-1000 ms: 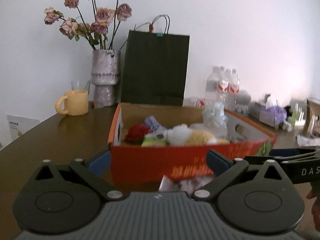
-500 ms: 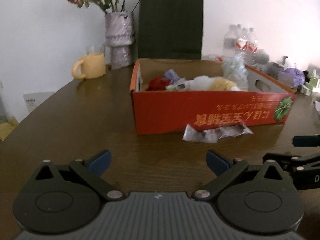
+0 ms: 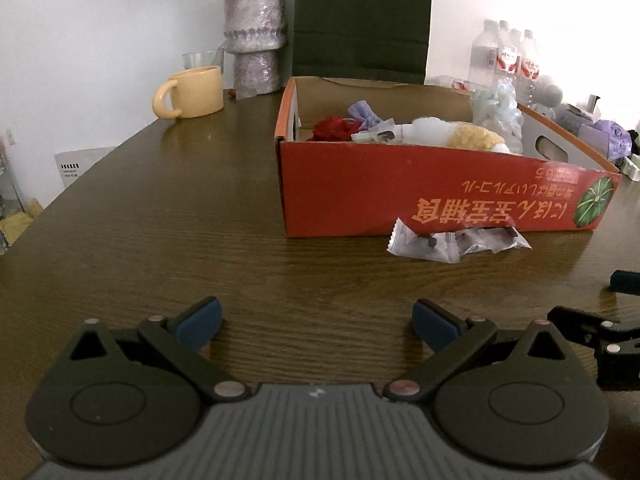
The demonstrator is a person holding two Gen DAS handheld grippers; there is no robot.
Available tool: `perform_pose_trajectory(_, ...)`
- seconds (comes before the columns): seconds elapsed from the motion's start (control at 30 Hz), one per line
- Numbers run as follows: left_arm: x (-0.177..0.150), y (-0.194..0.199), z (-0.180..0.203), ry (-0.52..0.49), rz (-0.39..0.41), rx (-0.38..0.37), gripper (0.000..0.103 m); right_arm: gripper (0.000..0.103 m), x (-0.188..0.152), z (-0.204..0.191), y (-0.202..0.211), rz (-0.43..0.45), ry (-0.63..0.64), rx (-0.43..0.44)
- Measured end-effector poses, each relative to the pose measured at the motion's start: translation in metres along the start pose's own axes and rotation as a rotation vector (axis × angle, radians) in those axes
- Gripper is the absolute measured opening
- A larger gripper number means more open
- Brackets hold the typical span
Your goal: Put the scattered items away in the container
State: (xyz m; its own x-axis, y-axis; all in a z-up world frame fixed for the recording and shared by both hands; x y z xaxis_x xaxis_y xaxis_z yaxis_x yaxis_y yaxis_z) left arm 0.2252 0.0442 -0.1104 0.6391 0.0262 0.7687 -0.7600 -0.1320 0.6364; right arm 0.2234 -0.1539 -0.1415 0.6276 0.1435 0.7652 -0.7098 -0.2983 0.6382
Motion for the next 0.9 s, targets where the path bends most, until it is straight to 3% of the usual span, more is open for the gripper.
perform_pose_trajectory(0.9,0.0006,-0.0005,0.0004,-0.001,0.0,0.001,0.103,0.103,-0.0004,0.0023,-0.0009,-0.002,-0.003,-0.011)
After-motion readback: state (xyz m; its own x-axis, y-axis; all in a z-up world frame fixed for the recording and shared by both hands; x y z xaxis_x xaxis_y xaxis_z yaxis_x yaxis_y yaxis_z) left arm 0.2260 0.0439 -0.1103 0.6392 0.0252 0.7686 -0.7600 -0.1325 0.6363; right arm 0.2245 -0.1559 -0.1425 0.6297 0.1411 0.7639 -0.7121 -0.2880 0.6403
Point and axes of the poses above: each gripper's, at about its wrist camera, not at the fingertips, and y roughly against the way its jaws point, z to its right, x to its top, the point moved 8 cm from there along -y, roughly the way its jaws point, and after that the axes turned 5 degrees about x, right-handed, at the moved point
